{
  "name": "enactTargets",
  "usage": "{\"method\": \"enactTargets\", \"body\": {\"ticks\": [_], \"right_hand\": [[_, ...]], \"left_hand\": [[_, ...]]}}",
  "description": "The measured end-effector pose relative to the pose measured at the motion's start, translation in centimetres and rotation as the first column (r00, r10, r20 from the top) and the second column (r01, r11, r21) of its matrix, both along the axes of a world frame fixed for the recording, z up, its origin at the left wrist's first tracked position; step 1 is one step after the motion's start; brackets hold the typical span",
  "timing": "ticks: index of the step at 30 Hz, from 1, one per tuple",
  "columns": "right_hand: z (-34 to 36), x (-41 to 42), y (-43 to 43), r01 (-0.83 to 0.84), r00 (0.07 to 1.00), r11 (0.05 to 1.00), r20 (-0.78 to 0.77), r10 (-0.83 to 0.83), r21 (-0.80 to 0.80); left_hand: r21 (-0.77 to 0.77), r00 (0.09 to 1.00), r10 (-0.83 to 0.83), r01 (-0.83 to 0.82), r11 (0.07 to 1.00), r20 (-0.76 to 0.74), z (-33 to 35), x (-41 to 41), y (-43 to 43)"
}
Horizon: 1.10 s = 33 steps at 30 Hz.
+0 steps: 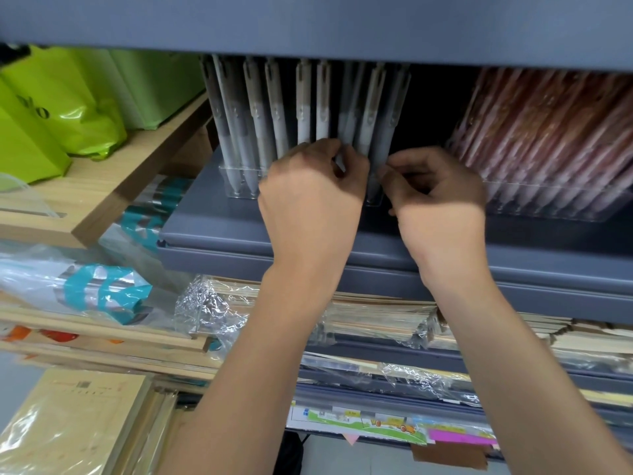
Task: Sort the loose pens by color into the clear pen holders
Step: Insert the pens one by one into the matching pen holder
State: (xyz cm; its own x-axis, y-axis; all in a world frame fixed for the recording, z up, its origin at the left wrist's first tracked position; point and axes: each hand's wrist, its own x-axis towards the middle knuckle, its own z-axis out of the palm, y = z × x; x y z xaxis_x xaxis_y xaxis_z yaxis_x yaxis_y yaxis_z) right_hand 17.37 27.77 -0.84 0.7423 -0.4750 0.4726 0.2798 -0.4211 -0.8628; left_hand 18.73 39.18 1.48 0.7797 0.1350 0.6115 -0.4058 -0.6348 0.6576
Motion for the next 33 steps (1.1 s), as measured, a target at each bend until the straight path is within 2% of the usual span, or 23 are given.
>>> {"method": "enactTargets", "body": {"ticks": [7,17,20,25,27,30,33], "right_hand": [[0.1,-0.1,0.1,-0.018,1.000,1.000,0.008,0.018,0.014],[0.2,-0.1,0.1,-0.012,1.000,1.000,0.007,0.012,0.012],[0.3,-0.1,0.1,-0.011,1.000,1.000,-0.001,0.011,0.008],[0.4,-0.3,0.1,-0.013,1.000,1.000,-0.024,0.014,0.011],[0.4,-0.3,0.1,-0.016,0.999,1.000,-0.027,0.016,0.009],[0.4,-0.3,0.1,-0.016,1.000,1.000,-0.025,0.016,0.012],[0.4,-0.2,0.1,-0.012,1.000,1.000,-0.022,0.013,0.024]], "left_hand": [[-0.124,0.998,-0.031,0.038,0.992,0.057,-0.3,0.0,0.3],[-0.180,0.993,-0.114,0.108,0.978,-0.024,0.0,0.7,1.0],[-0.098,0.993,-0.114,0.112,0.989,-0.017,0.4,0.9,1.4],[0.222,0.996,-0.031,0.011,0.975,0.086,0.4,0.5,1.5],[0.252,0.995,-0.009,-0.016,0.968,0.099,0.4,0.4,1.5],[0.190,0.991,-0.031,0.005,0.982,0.132,0.0,0.5,1.6],[0.051,0.988,-0.056,0.049,0.997,0.145,-0.4,0.6,1.4]]}}
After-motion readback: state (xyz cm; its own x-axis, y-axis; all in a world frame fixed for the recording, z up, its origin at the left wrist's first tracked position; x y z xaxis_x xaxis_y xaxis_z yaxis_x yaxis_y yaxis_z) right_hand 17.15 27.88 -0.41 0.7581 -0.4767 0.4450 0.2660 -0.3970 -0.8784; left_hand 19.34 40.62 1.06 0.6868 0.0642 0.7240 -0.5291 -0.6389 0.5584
